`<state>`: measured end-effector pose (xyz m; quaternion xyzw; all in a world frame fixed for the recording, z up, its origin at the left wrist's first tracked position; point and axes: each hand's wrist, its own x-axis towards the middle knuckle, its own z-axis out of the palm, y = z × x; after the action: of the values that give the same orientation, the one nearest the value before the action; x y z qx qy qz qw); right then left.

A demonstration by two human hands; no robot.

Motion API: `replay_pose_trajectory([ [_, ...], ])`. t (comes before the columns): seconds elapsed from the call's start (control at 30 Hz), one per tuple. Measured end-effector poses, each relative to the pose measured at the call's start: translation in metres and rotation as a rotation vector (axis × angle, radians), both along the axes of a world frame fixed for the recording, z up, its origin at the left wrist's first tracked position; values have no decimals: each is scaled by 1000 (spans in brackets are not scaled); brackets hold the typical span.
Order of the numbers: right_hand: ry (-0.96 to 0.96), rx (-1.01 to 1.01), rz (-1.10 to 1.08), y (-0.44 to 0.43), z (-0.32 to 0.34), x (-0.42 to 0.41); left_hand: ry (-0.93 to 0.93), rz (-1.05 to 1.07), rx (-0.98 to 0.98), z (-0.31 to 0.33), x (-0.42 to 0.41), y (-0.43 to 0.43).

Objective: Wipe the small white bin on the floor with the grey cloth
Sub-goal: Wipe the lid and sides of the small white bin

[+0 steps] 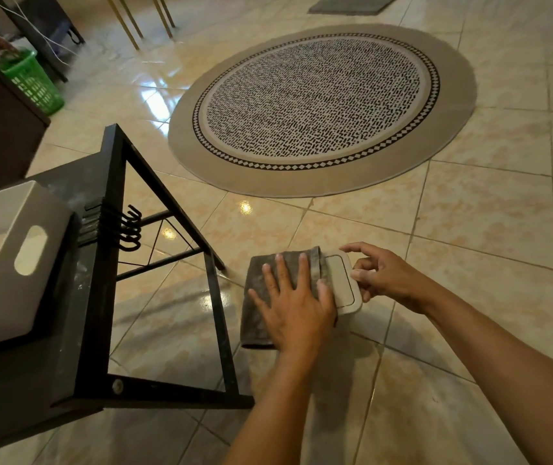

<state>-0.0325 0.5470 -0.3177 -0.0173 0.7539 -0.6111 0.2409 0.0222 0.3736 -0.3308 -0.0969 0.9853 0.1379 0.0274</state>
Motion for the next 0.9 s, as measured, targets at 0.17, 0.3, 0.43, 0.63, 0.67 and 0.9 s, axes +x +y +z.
replay_pose_trajectory([
  [0.17, -6, -5, 25, -1, -2, 1, -32, -64, -7, 6, 25, 23],
  [0.3, -3, -9, 15, 1, 1, 2, -45, -59, 5, 11, 3, 42],
  [0.43, -3, -7, 17, -4, 0, 1, -69, 78, 21, 10, -6, 26],
  [0.63, -17, -28, 47, -3, -4, 0, -61, -7, 40, 12, 20, 44],
  [0.67, -15, -24, 42, -2, -3, -1, -72, -23, 37, 14, 14, 46],
  [0.9, 2, 4, 22, -7, -1, -4, -80, 121, 31, 9, -2, -5],
])
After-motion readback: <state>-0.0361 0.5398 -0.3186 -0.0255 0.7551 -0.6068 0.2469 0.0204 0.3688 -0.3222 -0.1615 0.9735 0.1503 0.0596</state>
